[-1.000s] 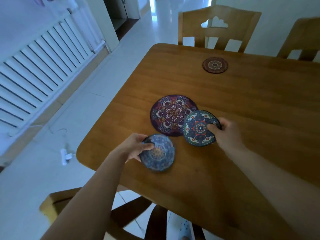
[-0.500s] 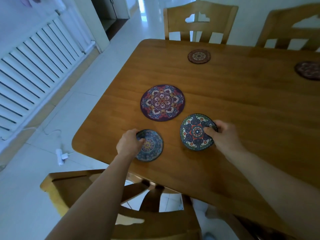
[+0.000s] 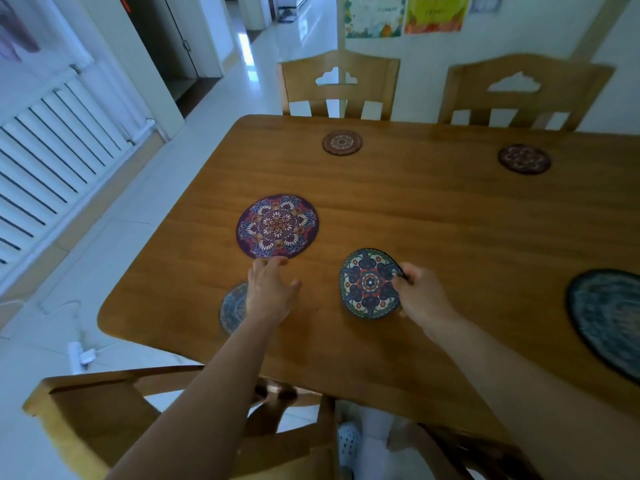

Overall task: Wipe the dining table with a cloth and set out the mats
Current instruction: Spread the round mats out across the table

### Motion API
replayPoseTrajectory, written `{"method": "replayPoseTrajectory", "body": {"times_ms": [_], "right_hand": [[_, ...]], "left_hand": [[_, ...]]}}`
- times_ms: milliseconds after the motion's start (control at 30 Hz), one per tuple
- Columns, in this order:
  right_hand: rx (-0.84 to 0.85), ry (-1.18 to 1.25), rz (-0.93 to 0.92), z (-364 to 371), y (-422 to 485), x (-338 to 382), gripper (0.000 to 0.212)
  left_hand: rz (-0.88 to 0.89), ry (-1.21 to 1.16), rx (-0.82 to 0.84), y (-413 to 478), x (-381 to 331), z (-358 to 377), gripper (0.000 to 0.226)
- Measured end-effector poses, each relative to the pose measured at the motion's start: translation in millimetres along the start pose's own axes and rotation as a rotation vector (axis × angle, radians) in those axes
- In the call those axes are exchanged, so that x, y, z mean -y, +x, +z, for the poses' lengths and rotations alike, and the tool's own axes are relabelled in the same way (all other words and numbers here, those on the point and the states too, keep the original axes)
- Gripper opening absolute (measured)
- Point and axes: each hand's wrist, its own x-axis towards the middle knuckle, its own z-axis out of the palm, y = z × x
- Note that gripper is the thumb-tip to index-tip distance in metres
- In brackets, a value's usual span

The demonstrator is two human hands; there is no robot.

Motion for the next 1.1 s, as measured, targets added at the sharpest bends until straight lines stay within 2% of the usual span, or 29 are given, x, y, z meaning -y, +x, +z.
{"method": "replayPoseTrajectory", "body": {"times_ms": [200, 300, 433, 700, 933, 1100], "right_hand": [[-0.028, -0.055, 0.078, -50.0, -19.9, -27.5, 0.016], [-0.112, -0.079, 0.100, -82.5, -27.4, -58.2, 0.014], [-0.211, -0.124, 0.201, -128.2, -40.1, -103.5, 0.023], [-0.381, -0.202, 0.281, -213.8, -81.9, -173.2, 0.033], [-0.393, -0.208, 0.282, -233.4, -88.5, -189.1, 0.038], [-0.446, -0.192, 0.198, -238.3, -73.3, -181.7, 0.035]], "left_hand": [[-0.017, -0.117, 0.120, -22.7, -54.8, 38.9, 0.042], [-0.014, -0.225, 0.210, -36.3, -75.4, 63.9, 0.036], [-0.048, -0.326, 0.318, -55.3, -102.7, 96.0, 0.030], [0.009, -0.307, 0.446, -90.8, -147.5, 145.2, 0.030], [0.049, -0.266, 0.470, -106.7, -172.6, 168.1, 0.029], [0.045, -0.279, 0.535, -120.7, -192.4, 179.1, 0.031]]}}
